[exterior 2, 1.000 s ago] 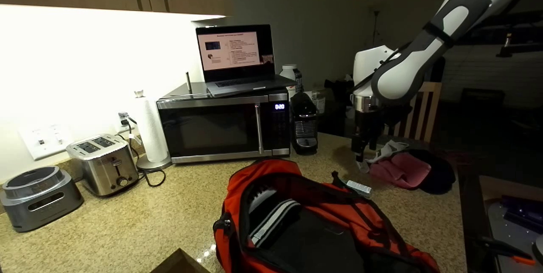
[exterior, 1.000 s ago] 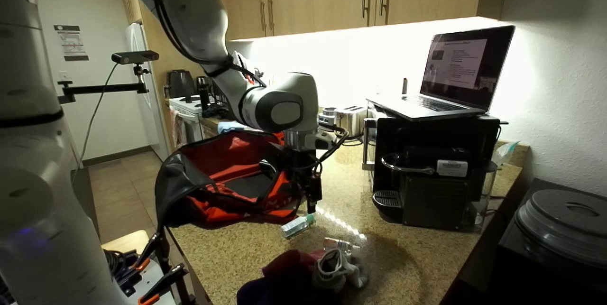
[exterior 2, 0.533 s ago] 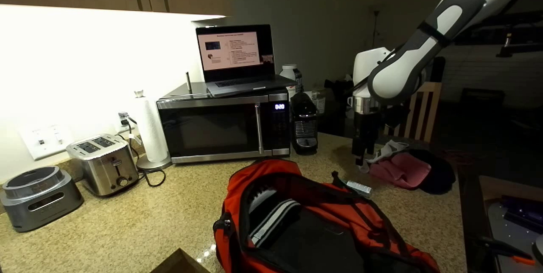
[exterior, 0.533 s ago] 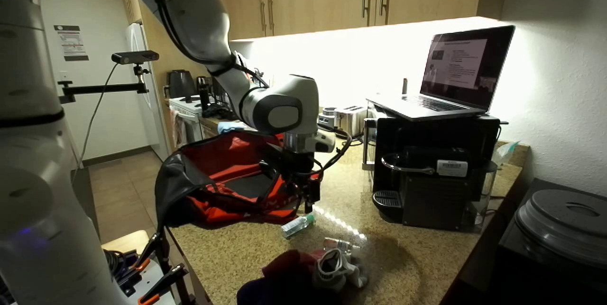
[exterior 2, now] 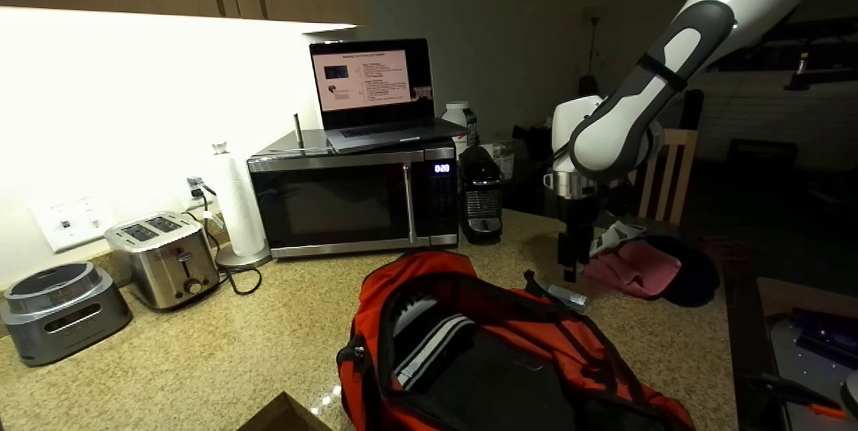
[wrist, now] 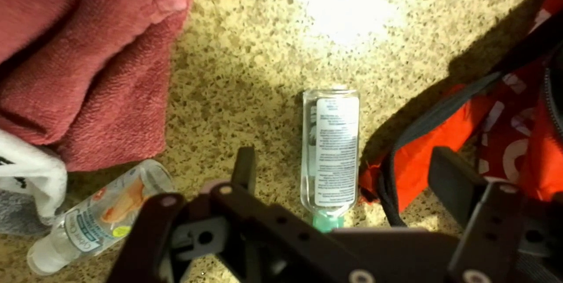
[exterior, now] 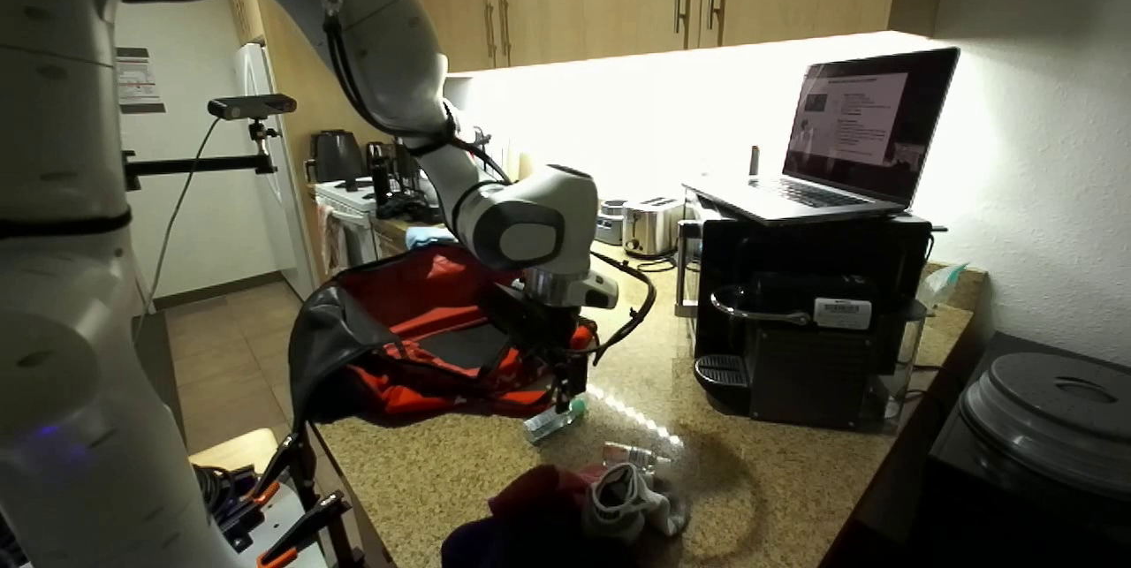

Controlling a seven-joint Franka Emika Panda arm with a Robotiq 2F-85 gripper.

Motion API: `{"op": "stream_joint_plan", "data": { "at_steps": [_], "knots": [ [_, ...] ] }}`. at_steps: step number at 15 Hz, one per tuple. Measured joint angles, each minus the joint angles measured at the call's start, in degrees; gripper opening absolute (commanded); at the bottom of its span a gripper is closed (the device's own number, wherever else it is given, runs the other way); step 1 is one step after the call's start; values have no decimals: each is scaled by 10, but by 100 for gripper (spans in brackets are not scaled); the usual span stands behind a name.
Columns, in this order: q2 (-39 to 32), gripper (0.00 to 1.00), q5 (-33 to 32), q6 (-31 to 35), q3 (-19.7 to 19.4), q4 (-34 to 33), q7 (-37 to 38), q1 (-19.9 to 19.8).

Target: Remove the bottle out of the bag

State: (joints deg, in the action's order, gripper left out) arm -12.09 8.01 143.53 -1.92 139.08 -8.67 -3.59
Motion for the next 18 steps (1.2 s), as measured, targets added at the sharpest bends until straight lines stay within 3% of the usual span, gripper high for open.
{"op": "stream_joint_plan", "data": {
  "at_steps": [18],
  "knots": [
    [-96, 100, 3, -21, 10, -60, -5, -11]
  ]
}}
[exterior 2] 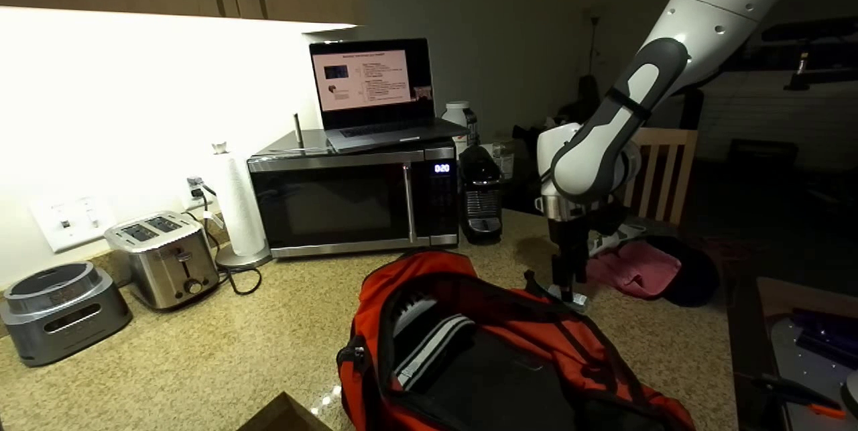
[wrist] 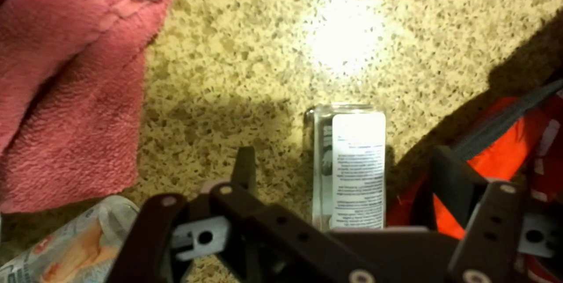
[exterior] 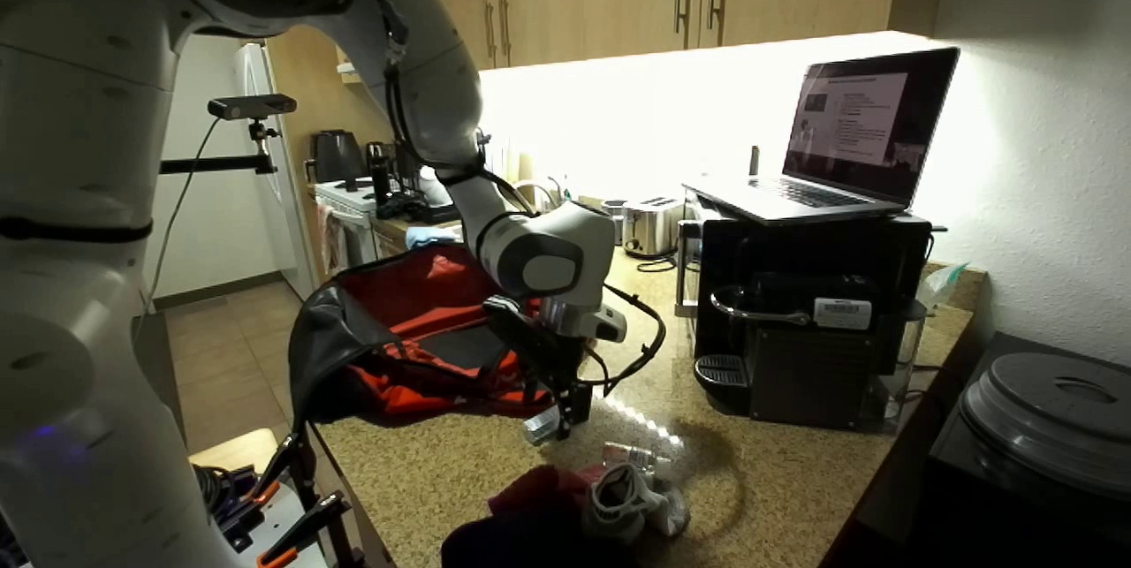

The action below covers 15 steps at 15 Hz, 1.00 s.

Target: Remove the bottle out of the bag

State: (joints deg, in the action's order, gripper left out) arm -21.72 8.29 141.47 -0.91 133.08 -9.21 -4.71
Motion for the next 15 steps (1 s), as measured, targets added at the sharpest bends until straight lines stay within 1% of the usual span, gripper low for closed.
{"op": "stream_joint_plan", "data": {
  "at_steps": [4, 5, 6, 7, 8, 11, 12, 15],
  "knots": [
    [-24, 100, 0, -4, 1, -19, 0, 0],
    [-30, 97, 0, -5, 1, -23, 0, 0],
    [-35, 74, 0, -7, 1, -28, 0, 0],
    [-40, 73, 0, -9, 1, -32, 0, 0],
    [-44, 69, 0, -11, 1, -35, 0, 0],
    [-47, 50, -1, -23, -1, -44, 0, -3],
    [-47, 42, -1, -25, -3, -46, 0, -4],
    [-48, 24, -1, -29, -7, -50, 0, -7]
  ]
}}
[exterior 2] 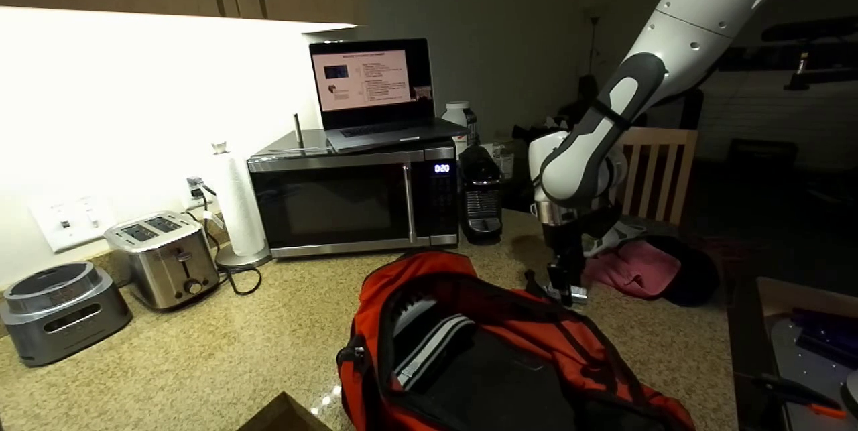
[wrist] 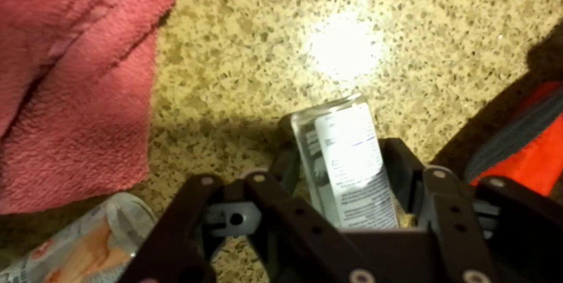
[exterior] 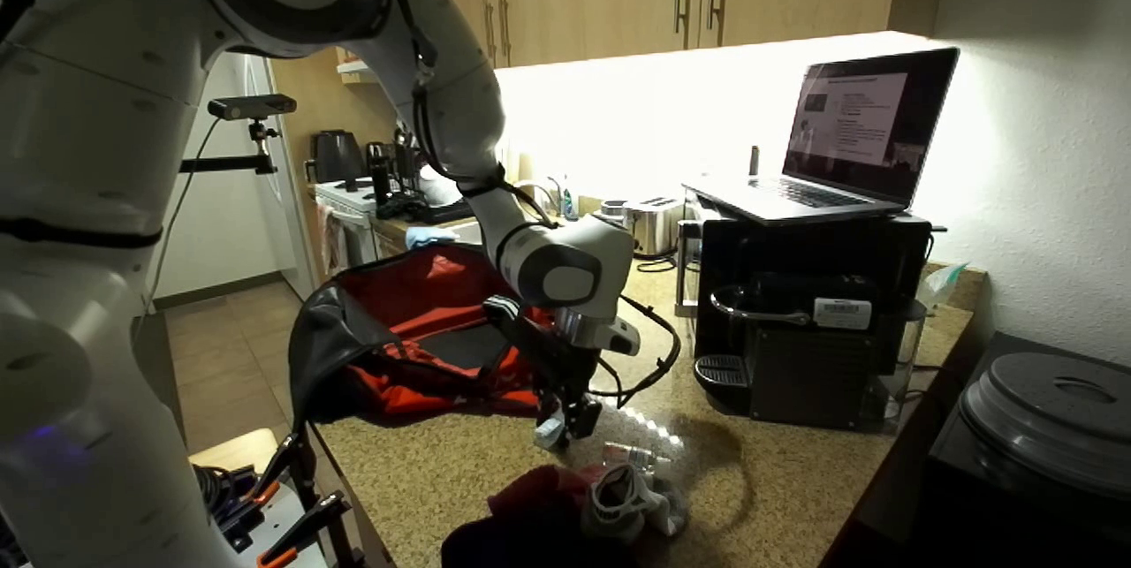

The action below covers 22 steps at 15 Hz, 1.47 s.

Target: Remove the bottle out of the bag

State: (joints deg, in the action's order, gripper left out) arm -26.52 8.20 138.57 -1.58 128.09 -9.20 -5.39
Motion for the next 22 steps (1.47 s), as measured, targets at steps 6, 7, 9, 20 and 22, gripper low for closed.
{"op": "stream_joint_plan", "data": {
  "at_steps": [6, 7, 9, 20, 22],
  "knots": [
    [-3, 16, 1, -17, 2, -11, 4, -2],
    [-4, 16, 1, -17, 2, -12, 8, -3],
    [-4, 16, 4, -16, -2, -15, 20, -8],
    [26, 16, 81, -12, -31, -56, 90, -53],
    [31, 16, 94, -4, -37, -61, 110, -56]
  ]
}}
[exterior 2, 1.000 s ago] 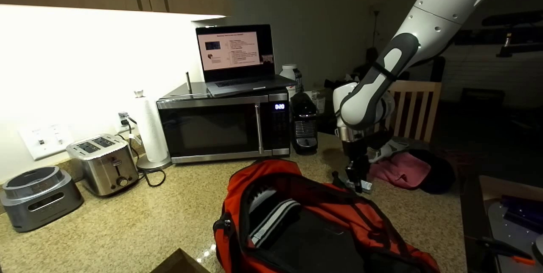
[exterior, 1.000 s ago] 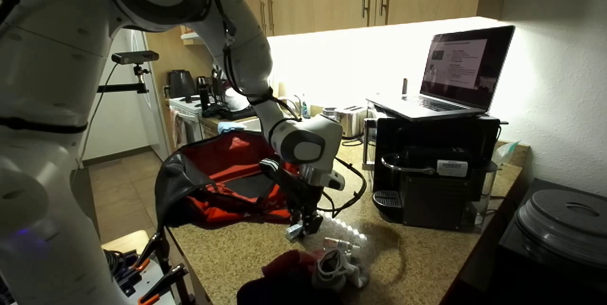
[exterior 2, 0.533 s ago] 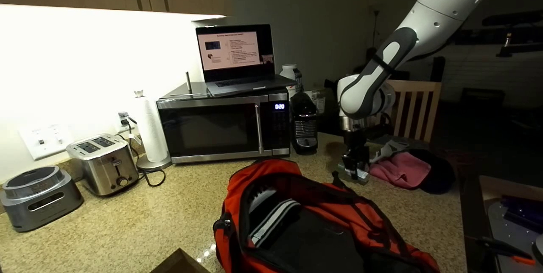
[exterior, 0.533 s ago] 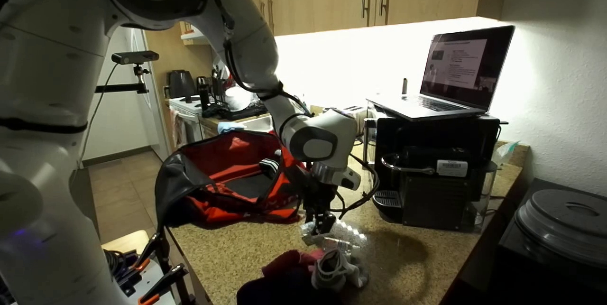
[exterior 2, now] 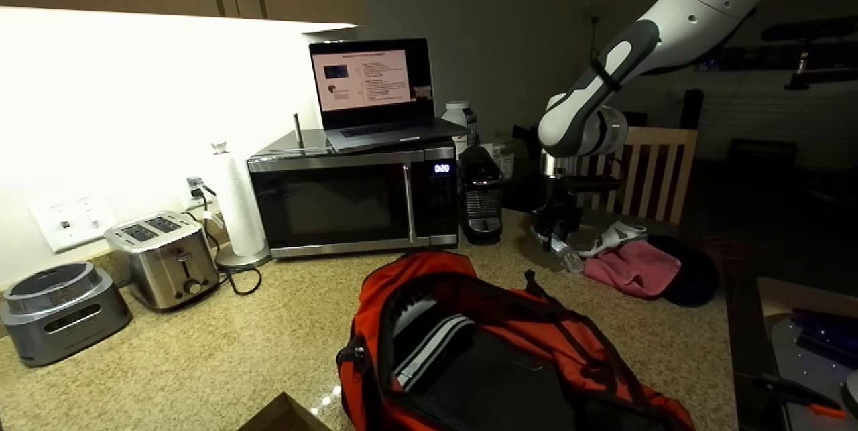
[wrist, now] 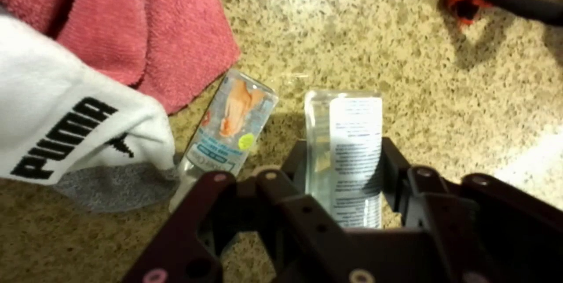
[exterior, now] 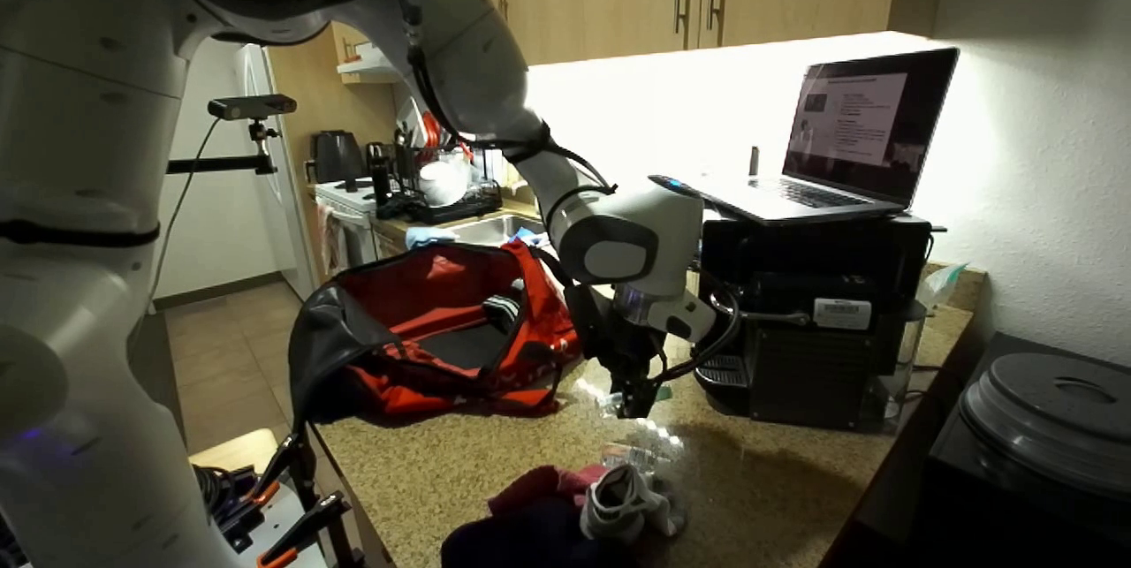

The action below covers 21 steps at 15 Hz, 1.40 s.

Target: Remove the bottle out of the bag

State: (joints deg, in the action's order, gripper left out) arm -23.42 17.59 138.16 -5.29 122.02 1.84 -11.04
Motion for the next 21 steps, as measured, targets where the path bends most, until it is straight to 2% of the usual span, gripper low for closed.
{"op": "stream_joint_plan", "data": {
  "at_steps": [9, 21],
  "knots": [
    [8, 16, 9, 60, -32, 5, 126, 0],
    [22, 16, 9, 90, -79, 52, 208, 0]
  ]
}}
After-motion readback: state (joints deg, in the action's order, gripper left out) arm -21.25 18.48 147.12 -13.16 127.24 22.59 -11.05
